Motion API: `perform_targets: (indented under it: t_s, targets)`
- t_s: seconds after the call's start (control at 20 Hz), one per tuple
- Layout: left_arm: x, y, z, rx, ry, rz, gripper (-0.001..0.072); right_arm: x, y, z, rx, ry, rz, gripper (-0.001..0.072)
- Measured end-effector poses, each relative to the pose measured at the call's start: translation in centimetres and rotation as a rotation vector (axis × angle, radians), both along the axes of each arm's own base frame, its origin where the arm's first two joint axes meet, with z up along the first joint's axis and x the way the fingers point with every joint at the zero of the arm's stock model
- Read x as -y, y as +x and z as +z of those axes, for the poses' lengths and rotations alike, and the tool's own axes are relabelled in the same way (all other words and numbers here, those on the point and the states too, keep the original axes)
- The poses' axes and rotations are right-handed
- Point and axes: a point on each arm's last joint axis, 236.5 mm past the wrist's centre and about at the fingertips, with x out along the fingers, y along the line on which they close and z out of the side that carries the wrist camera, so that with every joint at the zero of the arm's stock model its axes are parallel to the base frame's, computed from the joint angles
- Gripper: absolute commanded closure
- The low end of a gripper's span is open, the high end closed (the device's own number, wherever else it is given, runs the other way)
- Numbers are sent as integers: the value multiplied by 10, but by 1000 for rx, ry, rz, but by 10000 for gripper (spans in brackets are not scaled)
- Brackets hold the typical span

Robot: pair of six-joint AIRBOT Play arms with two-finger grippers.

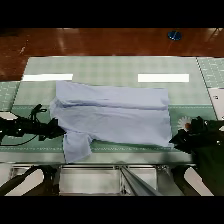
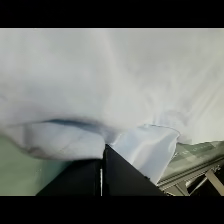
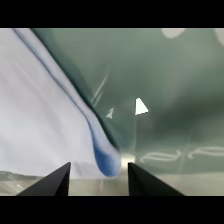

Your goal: Fold the shirts.

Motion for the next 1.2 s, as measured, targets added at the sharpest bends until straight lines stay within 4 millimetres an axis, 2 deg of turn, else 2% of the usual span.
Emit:
perform_targets:
  t_s: [0.05, 0.15, 0.2, 0.25, 0.4, 0.6, 0.8, 0.95, 1.1, 1.2]
  targets:
    - [0, 1, 0, 2, 1, 2, 695, -3, 4, -1, 5, 21, -12, 311]
    - [0, 5, 0, 15, 1, 13, 694, -9, 18, -5, 33, 64, -47, 521]
    - [0, 7, 1, 22, -3, 20, 694, -11, 29, -7, 66, 82, -67, 564]
    - [1, 10, 3, 33, -6, 21, 695, -15, 39, -6, 103, 106, -79, 696]
    - [-2, 28, 14, 89, -6, 23, 695, -23, 67, 9, 216, 182, -63, 691]
    - [-13, 69, 45, 204, 10, 20, 695, -22, 101, 38, 335, 183, 30, 691]
    - [-21, 121, 73, 289, 0, 35, 695, -22, 155, 68, 450, 129, 115, 691]
    - [-21, 169, 88, 327, -22, 27, 695, -18, 199, 84, 495, 109, 118, 691]
    - [-15, 215, 95, 339, -46, -4, 695, -12, 234, 91, 506, 106, 106, 691]
    - [-8, 242, 96, 339, -64, -25, 695, -9, 251, 88, 498, 110, 100, 691]
